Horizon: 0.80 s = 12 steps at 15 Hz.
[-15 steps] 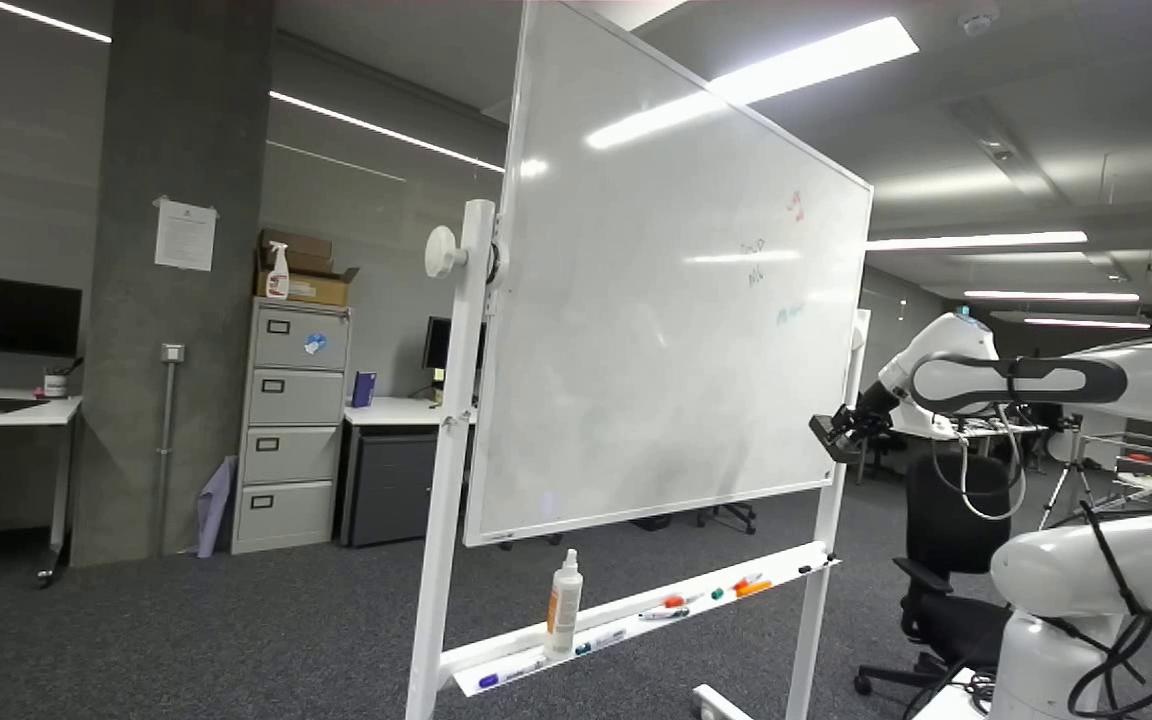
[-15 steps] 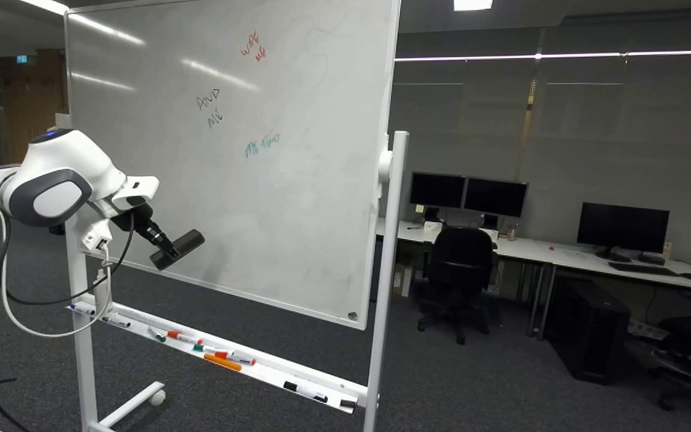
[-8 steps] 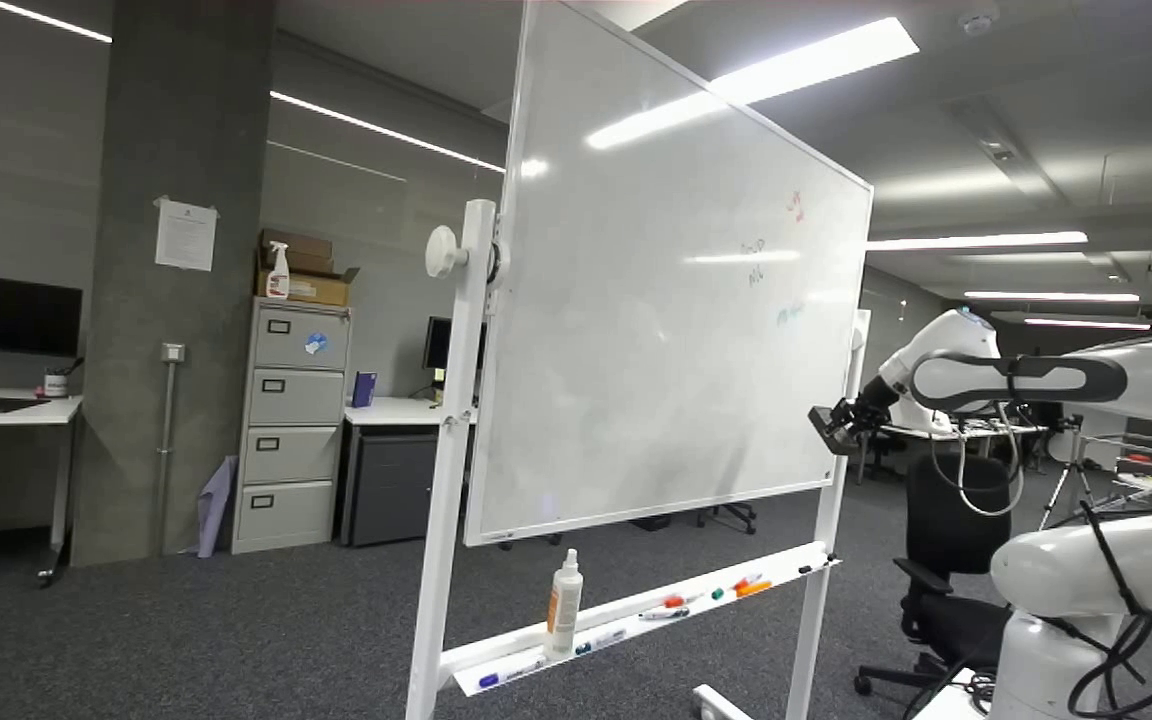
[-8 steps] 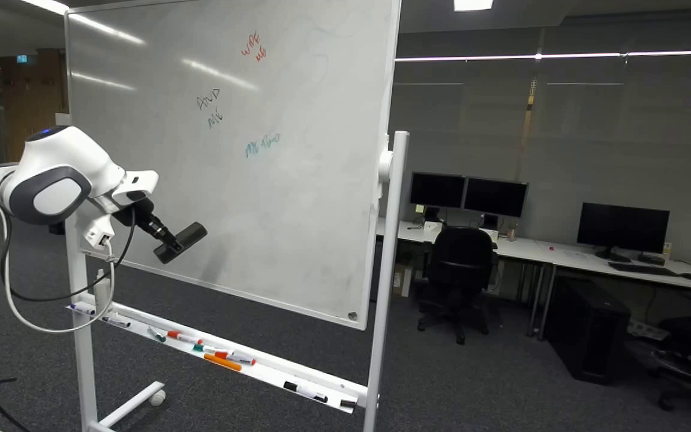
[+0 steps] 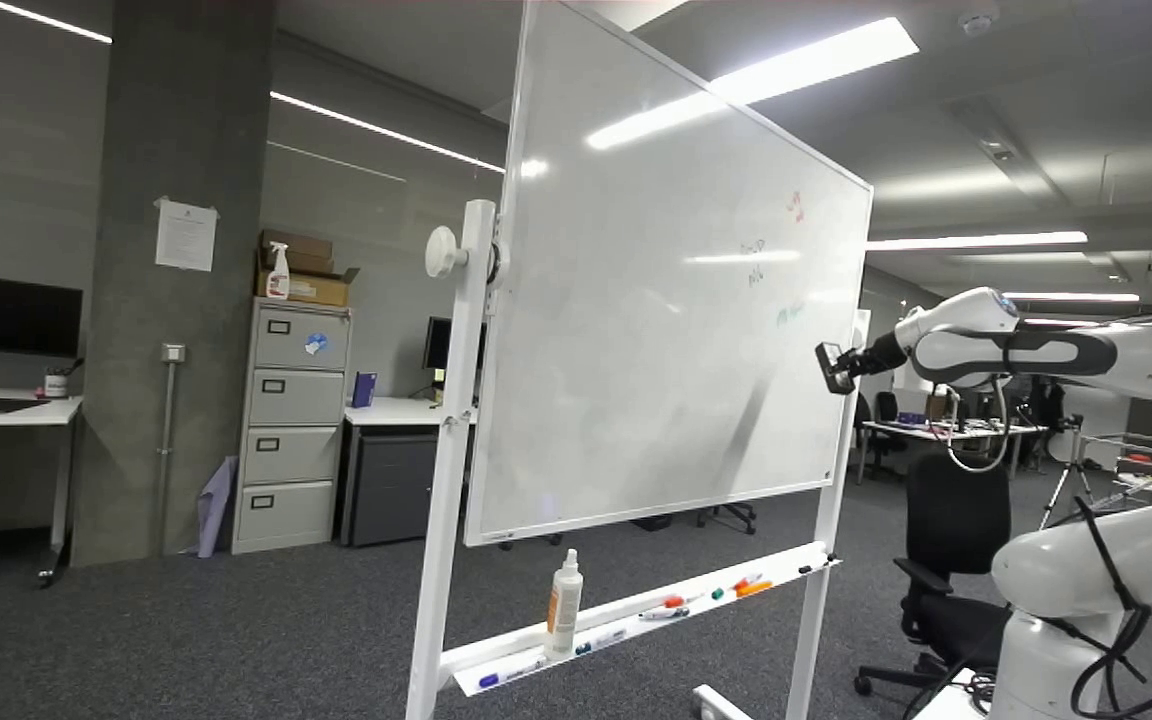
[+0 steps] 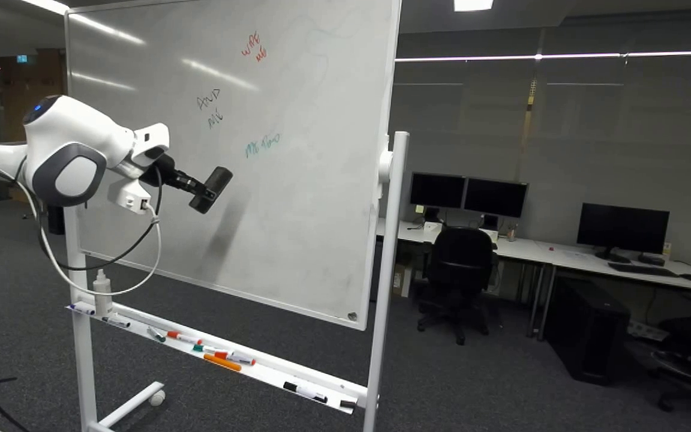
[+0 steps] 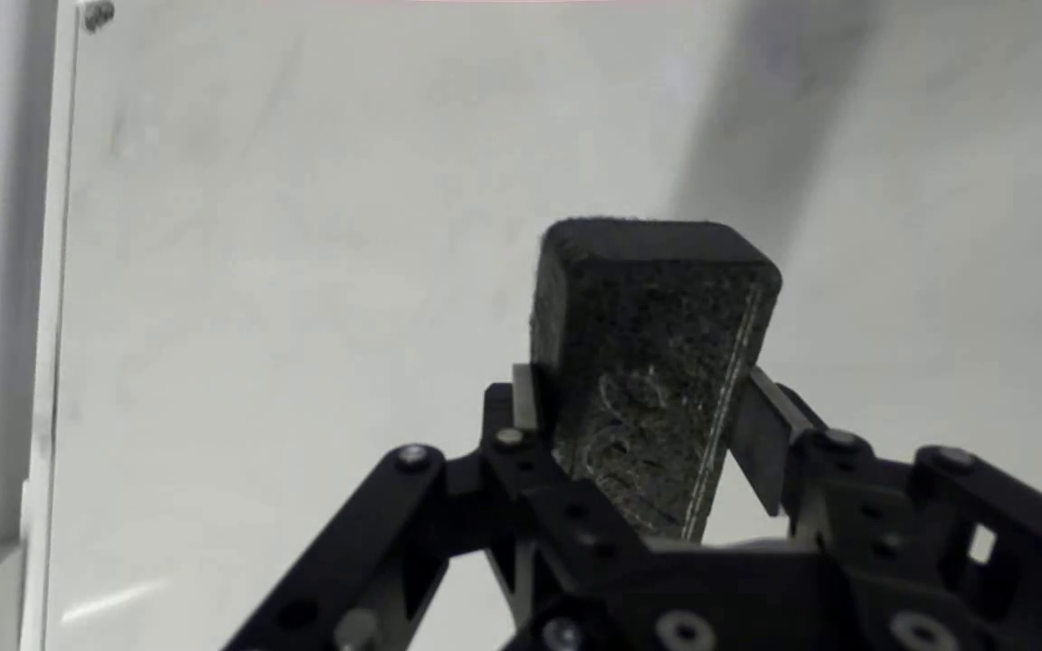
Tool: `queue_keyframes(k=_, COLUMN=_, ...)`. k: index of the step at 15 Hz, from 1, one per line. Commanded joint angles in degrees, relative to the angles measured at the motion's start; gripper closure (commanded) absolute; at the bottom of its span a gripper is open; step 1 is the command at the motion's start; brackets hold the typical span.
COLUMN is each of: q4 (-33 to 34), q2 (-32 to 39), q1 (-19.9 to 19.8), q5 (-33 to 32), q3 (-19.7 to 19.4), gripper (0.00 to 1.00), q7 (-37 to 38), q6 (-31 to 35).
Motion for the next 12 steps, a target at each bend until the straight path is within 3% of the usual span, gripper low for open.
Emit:
queue_keyframes(k=1, q4=7.3, q2=9.0, q1=5.7, q5=0.6, q3=-6.8, gripper=0.69, q7=-6.9, q6=9.0)
queue_keyframes(k=5, q4=11.3, q2=13.0, q1=15.5, q5=1.7, q3=-14.3, gripper=0.69, q7=-12.5, q6=15.8)
queue_keyframes(k=6, q4=7.9, q2=10.7, q1=10.3, q5=1.0, q3=-10.9, gripper=0.69, q7=-9.3, q6=13.3)
queue_keyframes(k=7, q4=8.4, q2=11.5, q1=11.6, q5=1.1, q3=-11.7, gripper=0.44, q7=-9.7, q6=13.6)
queue_keyframes(k=12, q4=8.0, q2=11.5, q1=10.7, q5=1.0, q3=-11.0, gripper=0.44, q7=-9.5, q6=13.6)
